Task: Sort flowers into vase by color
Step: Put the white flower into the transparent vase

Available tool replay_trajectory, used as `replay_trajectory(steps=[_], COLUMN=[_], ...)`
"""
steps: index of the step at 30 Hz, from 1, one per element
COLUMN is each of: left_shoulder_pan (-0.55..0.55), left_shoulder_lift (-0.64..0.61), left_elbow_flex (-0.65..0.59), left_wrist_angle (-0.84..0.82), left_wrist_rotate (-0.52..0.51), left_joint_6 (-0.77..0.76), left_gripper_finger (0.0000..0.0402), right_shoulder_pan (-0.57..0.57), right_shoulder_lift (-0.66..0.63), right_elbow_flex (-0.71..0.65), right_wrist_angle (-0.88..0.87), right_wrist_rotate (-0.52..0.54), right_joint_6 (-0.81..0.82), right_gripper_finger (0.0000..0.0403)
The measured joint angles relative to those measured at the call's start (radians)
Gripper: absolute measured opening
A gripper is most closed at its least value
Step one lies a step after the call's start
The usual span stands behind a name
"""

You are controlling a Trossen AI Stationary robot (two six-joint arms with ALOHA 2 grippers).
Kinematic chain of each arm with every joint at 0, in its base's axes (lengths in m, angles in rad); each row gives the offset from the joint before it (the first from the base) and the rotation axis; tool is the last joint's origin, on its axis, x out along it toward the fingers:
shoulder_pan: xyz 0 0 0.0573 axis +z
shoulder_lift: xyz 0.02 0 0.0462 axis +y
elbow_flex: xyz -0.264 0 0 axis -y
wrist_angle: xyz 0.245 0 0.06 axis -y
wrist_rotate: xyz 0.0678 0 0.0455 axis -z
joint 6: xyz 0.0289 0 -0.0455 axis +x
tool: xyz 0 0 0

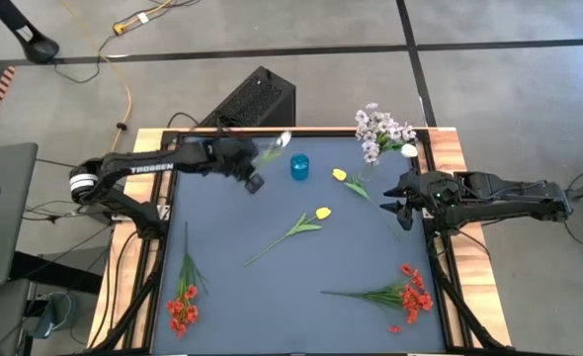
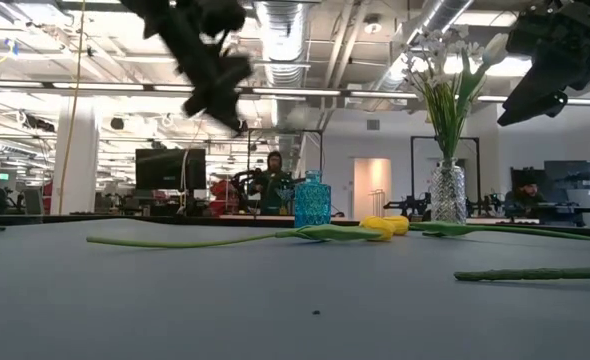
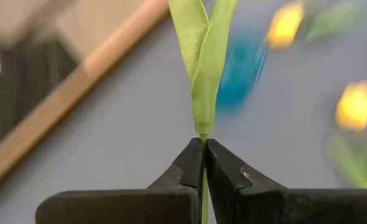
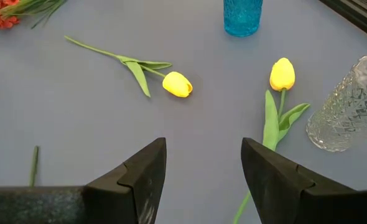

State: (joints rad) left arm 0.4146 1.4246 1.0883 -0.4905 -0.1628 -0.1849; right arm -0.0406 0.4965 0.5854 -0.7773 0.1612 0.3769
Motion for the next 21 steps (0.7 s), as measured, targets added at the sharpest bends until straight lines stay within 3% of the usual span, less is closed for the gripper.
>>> replay_trajectory(steps=[4, 9, 16, 21], left_shoulder_pan=[0.032, 0.080, 0.129, 0.140], left_shoulder_lift=[0.000, 0.064, 0.371, 0.627], left_elbow_flex=[0.054, 0.053, 0.102, 0.312], left_wrist_angle=[0.317, 0.702, 1.280, 1.533], left_wrist_rotate=[0.098, 0.225, 0.298, 0.316], left_joint_6=[0.108, 0.127, -0.050, -0.201], left_gripper_finger=[0.0000, 0.0000, 0.0000, 0.0000], right_shoulder_pan=[0.000, 0.000, -0.001, -0.001], right_shoulder_lift=[0.000, -0.001, -0.001, -0.001], right_elbow_flex=[0.000, 0.000, 0.000, 0.000], right_wrist_angle=[0.000, -0.001, 0.001, 0.002], right_wrist_rotate=[0.000, 0.000, 0.001, 0.008], right_joint_6=[0.000, 0.000, 0.008, 0.016], right_gripper_finger=[0.0234, 0.0234, 0.0234, 0.0234])
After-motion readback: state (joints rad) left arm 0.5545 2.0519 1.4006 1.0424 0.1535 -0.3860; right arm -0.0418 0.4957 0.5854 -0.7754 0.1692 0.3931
